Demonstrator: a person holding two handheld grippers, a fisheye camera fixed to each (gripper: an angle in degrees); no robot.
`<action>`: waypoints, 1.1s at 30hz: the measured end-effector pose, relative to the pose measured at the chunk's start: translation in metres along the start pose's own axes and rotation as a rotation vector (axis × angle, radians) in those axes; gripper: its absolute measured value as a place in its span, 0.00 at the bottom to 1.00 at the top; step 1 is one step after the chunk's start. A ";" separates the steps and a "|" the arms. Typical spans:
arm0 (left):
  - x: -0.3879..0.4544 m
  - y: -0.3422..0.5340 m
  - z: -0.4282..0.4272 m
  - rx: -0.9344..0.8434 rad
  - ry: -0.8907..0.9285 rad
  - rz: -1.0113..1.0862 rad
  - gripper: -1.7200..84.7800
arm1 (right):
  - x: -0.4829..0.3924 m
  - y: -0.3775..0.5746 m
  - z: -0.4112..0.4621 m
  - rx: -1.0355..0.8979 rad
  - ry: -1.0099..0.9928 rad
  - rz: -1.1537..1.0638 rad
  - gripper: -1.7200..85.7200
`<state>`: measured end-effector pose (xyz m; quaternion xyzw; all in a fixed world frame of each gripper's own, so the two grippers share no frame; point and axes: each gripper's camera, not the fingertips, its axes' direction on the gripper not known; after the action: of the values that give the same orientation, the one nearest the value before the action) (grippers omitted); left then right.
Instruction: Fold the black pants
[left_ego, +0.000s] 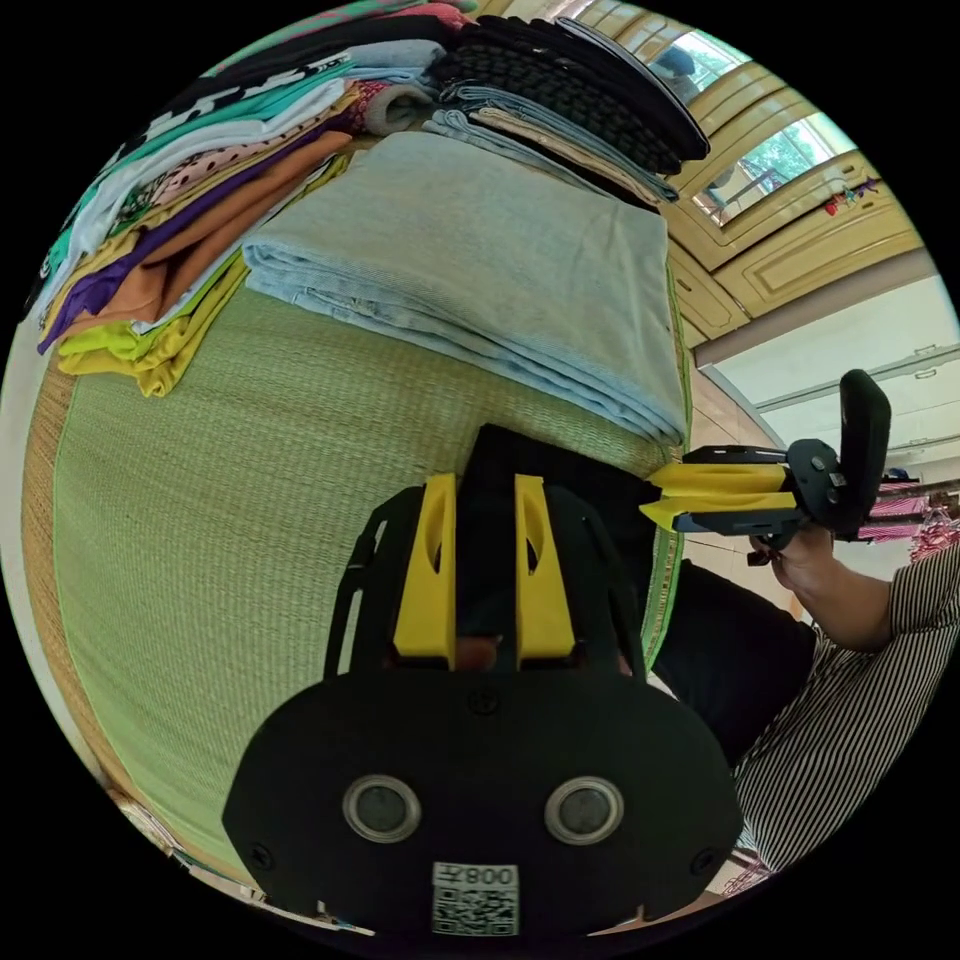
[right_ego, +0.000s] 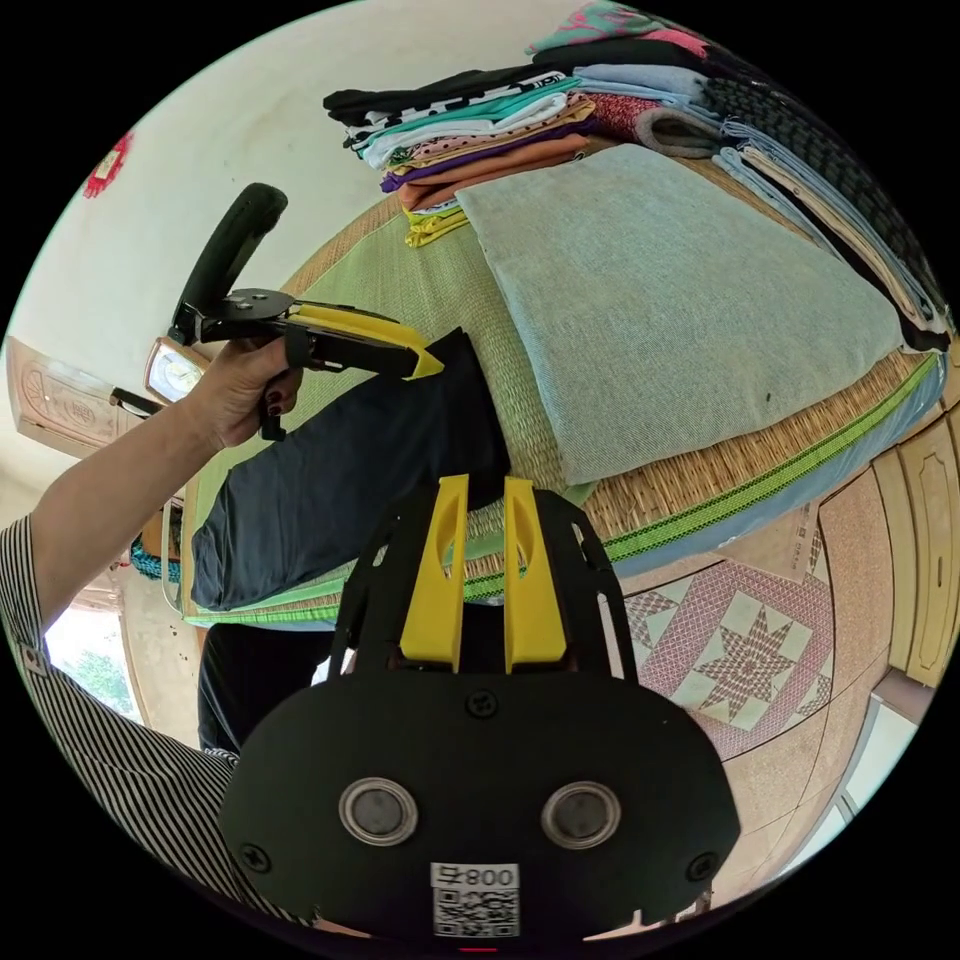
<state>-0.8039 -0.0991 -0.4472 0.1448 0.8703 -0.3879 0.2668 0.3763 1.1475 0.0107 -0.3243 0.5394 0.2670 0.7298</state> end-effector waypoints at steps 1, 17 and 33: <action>0.003 -0.006 -0.001 -0.004 -0.020 0.016 0.11 | 0.002 0.000 0.000 -0.001 -0.004 0.002 0.09; 0.008 -0.020 -0.031 -0.001 0.035 0.026 0.06 | 0.036 0.011 -0.007 0.064 -0.215 0.090 0.05; -0.011 0.135 -0.111 0.202 0.003 0.057 0.05 | -0.080 0.006 -0.068 0.191 -0.267 -0.157 0.05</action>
<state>-0.7719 0.0729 -0.4602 0.1964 0.8226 -0.4658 0.2602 0.3078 1.0967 0.0718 -0.2562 0.4336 0.1973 0.8411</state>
